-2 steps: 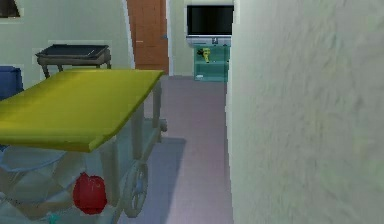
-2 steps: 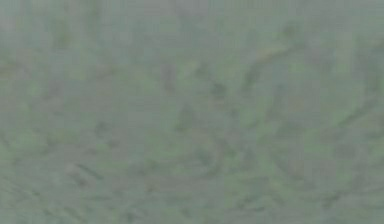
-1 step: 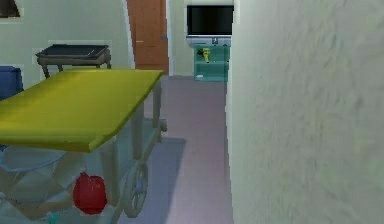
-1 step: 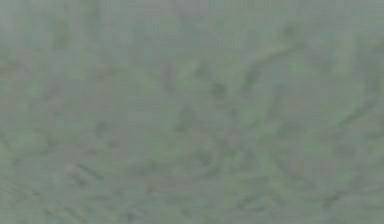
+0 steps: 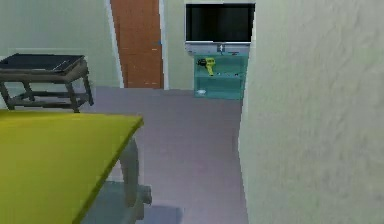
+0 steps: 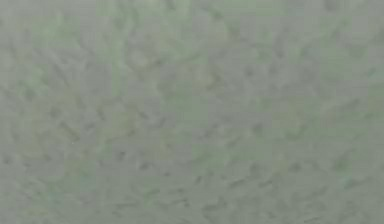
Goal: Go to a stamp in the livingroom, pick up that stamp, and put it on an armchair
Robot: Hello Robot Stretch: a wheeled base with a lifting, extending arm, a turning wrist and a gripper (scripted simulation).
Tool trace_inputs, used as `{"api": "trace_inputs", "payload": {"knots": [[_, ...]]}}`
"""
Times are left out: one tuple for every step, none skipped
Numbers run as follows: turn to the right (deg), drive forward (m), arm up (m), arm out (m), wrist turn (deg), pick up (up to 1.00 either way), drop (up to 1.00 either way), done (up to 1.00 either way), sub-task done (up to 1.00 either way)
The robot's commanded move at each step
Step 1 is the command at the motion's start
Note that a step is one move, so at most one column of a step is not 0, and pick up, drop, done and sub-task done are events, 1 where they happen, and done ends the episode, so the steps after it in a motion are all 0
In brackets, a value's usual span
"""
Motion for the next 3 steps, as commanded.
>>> {"api": "trace_inputs", "payload": {"knots": [[0.0, 1.00, 0.00, 0.00, 0.0, 0.00, 0.00, 0.00, 0.00], [0.0, 1.00, 0.00, 0.00, 0.0, 0.00, 0.00, 0.00, 0.00], [3.0, 0.00, 0.00, 0.00, 0.0, 0.00, 0.00, 0.00, 0.00]]}}
